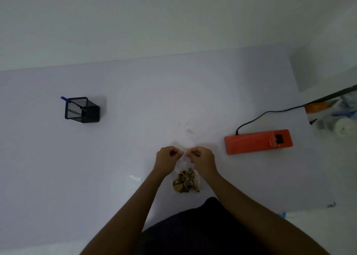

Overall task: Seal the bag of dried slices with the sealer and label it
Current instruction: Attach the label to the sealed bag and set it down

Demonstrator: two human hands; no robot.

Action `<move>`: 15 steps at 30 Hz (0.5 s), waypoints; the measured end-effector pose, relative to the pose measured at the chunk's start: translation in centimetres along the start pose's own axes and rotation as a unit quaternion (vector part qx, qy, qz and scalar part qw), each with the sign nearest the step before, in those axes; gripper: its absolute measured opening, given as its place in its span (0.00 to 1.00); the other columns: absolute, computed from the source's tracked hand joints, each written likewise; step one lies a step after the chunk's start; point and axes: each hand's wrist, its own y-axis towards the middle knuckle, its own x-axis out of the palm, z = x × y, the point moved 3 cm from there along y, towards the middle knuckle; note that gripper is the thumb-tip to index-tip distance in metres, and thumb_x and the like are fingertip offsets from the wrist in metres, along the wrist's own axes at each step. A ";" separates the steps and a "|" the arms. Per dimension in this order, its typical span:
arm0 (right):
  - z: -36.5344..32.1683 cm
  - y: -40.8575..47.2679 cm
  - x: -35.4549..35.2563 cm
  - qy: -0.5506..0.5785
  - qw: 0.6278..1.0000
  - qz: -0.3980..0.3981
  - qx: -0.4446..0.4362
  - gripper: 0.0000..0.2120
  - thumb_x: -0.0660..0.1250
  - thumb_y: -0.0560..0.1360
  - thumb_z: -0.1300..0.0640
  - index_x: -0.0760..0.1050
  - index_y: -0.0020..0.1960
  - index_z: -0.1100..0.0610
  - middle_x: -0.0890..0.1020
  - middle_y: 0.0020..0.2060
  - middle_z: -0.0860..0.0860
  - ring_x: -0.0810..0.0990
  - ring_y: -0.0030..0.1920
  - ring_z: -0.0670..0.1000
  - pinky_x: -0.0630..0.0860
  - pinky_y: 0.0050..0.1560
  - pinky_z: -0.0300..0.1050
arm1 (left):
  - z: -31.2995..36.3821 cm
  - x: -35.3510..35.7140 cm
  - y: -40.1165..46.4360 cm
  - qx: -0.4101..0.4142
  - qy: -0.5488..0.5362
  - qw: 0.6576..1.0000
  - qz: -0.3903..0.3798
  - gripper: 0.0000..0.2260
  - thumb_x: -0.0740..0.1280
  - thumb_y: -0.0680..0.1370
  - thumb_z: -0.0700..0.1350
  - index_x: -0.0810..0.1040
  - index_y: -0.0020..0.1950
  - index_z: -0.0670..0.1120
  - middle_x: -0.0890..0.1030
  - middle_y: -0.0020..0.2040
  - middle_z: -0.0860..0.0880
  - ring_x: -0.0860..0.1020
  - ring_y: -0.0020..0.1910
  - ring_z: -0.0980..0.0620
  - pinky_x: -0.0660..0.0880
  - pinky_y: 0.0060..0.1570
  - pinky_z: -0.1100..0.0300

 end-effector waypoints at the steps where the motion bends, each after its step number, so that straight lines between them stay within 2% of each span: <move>1: 0.2 0.5 0.1 -0.021 1.000 -0.006 -0.005 0.05 0.74 0.75 0.58 0.85 0.45 0.60 0.86 0.38 0.52 0.84 0.39 0.50 0.79 0.39 0.37 | 0.0 0.1 0.1 -0.007 0.005 1.000 0.005 0.06 0.71 0.77 0.47 0.84 0.42 0.47 0.81 0.34 0.54 0.80 0.36 0.55 0.73 0.38 0.65; 5: 0.8 1.7 0.4 -0.065 0.998 -0.020 -0.005 0.05 0.74 0.74 0.58 0.85 0.46 0.60 0.86 0.40 0.53 0.84 0.41 0.50 0.81 0.44 0.42 | -0.5 0.5 0.6 -0.036 0.027 0.999 0.011 0.10 0.70 0.78 0.48 0.83 0.39 0.45 0.82 0.34 0.51 0.80 0.36 0.52 0.69 0.34 0.68; 8: 1.0 2.0 0.7 -0.090 0.996 -0.022 -0.007 0.05 0.75 0.74 0.57 0.85 0.45 0.59 0.86 0.39 0.52 0.82 0.40 0.48 0.76 0.40 0.36 | -0.9 0.8 1.0 -0.047 0.037 0.998 0.015 0.11 0.70 0.77 0.49 0.84 0.39 0.43 0.84 0.35 0.47 0.82 0.37 0.49 0.76 0.39 0.60; 11: 1.0 2.2 0.8 -0.099 0.995 -0.022 0.000 0.05 0.75 0.74 0.56 0.84 0.45 0.58 0.84 0.36 0.49 0.81 0.38 0.46 0.71 0.35 0.26 | -1.0 0.9 1.2 -0.045 0.048 0.998 0.016 0.11 0.69 0.77 0.49 0.83 0.39 0.43 0.83 0.34 0.48 0.82 0.37 0.49 0.79 0.42 0.53; 12: 0.9 2.2 0.9 -0.099 0.995 -0.020 0.001 0.05 0.74 0.74 0.56 0.84 0.45 0.58 0.84 0.36 0.49 0.81 0.37 0.46 0.71 0.35 0.26 | -1.0 0.9 1.2 -0.046 0.047 0.998 0.016 0.11 0.69 0.77 0.49 0.83 0.39 0.43 0.83 0.34 0.48 0.82 0.36 0.49 0.80 0.42 0.52; 13: 0.8 2.2 0.9 -0.093 0.996 -0.016 0.002 0.05 0.74 0.74 0.56 0.84 0.45 0.58 0.84 0.37 0.49 0.82 0.38 0.46 0.72 0.36 0.27 | -0.9 0.9 1.2 -0.049 0.041 0.998 0.017 0.11 0.69 0.77 0.49 0.83 0.39 0.44 0.83 0.33 0.48 0.82 0.36 0.49 0.79 0.42 0.52; 15: 0.5 2.1 0.9 -0.049 0.999 -0.005 0.009 0.04 0.73 0.75 0.57 0.83 0.46 0.58 0.85 0.39 0.50 0.83 0.41 0.48 0.77 0.41 0.36 | -0.6 0.9 1.0 -0.054 0.014 0.998 0.021 0.10 0.69 0.77 0.48 0.84 0.39 0.45 0.83 0.34 0.49 0.82 0.37 0.49 0.79 0.43 0.52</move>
